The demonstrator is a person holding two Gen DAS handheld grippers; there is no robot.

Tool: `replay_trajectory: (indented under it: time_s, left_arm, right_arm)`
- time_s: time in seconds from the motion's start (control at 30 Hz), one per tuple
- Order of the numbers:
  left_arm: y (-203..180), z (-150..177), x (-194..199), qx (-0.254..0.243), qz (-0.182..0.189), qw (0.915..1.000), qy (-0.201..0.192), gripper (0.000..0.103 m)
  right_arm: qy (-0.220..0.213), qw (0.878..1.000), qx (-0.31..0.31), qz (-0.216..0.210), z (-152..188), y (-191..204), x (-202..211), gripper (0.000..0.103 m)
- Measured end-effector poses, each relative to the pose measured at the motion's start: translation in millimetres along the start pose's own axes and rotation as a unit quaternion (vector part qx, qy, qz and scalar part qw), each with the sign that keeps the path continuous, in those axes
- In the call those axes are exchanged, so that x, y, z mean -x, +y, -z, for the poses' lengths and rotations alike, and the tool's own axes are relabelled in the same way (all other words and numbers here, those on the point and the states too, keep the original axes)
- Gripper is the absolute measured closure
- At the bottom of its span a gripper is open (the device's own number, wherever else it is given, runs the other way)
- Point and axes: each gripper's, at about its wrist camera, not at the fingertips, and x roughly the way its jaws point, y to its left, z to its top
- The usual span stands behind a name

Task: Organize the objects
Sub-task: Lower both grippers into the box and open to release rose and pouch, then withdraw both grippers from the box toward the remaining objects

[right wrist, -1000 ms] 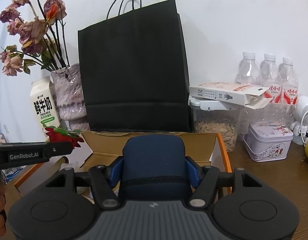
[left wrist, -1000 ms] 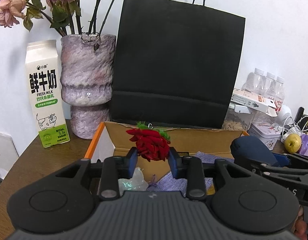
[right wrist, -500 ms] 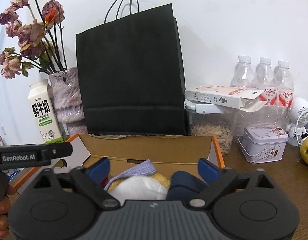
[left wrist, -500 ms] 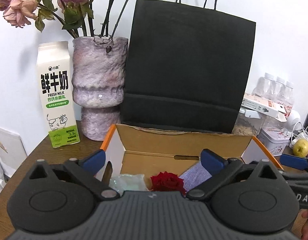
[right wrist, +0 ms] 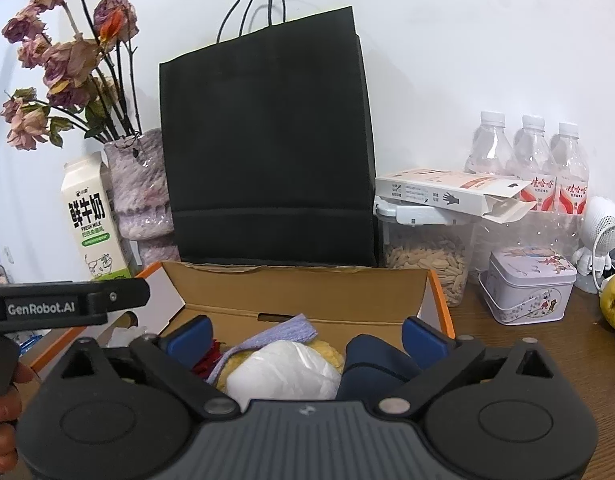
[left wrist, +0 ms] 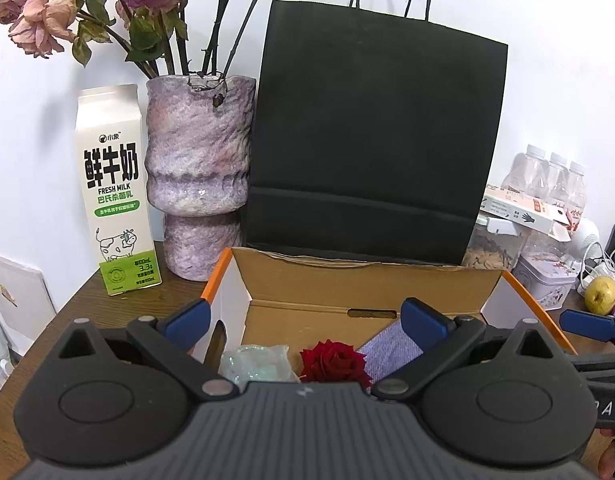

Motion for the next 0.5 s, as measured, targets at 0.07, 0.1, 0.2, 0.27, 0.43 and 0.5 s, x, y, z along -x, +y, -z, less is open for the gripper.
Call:
replay_trajectory:
  time_s: [0.07, 0.1, 0.2, 0.27, 0.43, 0.5]
  left_arm:
    - [0, 1, 2, -0.001, 0.000, 1.0000, -0.001, 0.000]
    - [1, 1, 3, 0.000, 0.000, 1.0000, -0.002, 0.000]
    - [2, 3, 7, -0.001, 0.001, 1.0000, -0.002, 0.000]
    - [3, 4, 10, -0.001, 0.002, 1.0000, -0.001, 0.000]
    - [5, 9, 18, -0.002, 0.003, 1.0000, 0.000, 0.000]
    - [6, 11, 21, -0.002, 0.002, 1.0000, 0.000, 0.000]
  right_arm:
    - [0.000, 1.000, 0.002, -0.001, 0, 1, 1, 0.000]
    - [-0.001, 1.000, 0.002, -0.001, 1, 2, 2, 0.000]
    - [-0.003, 1.000, 0.006, -0.003, 2, 4, 6, 0.000]
    - [-0.004, 1.000, 0.009, -0.003, 3, 5, 9, 0.000]
    - [-0.007, 1.000, 0.019, -0.004, 6, 10, 18, 0.000]
    - [-0.009, 1.000, 0.022, -0.004, 8, 11, 23, 0.000]
